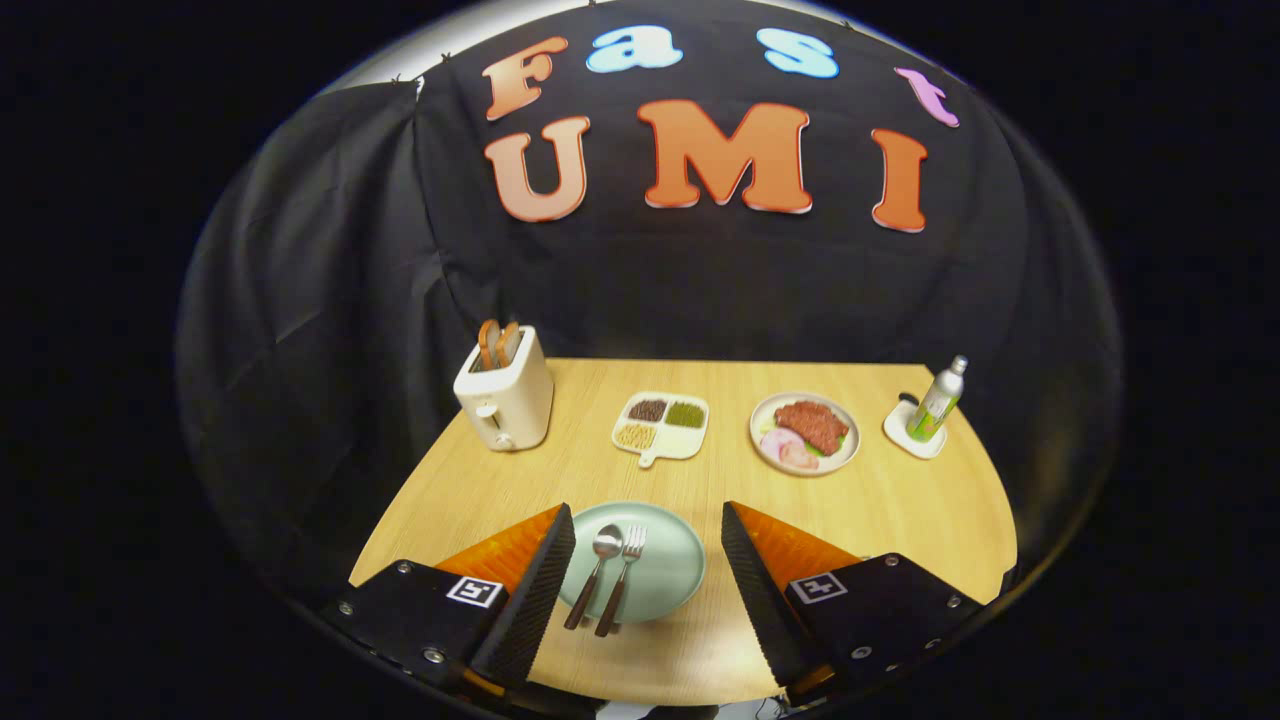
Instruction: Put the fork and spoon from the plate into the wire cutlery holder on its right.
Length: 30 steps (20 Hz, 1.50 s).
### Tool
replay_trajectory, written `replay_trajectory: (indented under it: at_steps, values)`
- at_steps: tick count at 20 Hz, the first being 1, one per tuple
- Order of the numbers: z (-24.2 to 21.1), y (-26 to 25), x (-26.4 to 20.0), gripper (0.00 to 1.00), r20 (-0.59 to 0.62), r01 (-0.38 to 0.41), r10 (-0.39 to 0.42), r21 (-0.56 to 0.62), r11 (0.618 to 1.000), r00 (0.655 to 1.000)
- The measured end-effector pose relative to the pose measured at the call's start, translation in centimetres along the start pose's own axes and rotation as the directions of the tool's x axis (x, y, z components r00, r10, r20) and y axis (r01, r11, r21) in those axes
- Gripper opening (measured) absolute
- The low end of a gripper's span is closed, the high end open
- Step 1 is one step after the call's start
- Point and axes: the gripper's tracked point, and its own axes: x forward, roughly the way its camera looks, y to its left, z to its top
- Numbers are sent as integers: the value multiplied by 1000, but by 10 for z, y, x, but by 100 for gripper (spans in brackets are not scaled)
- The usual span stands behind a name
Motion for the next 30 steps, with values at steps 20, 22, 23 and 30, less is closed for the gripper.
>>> replay_trajectory:
  at_steps: [20,22,23,30]
  values:
    - [-182,18,113,62,-570,33,-50,-39,999,820]
    - [-185,17,120,55,-583,48,-62,-39,998,810]
    - [-188,14,123,51,-589,58,-75,-47,997,805]
    - [-193,12,129,11,-615,71,-87,-50,996,784]
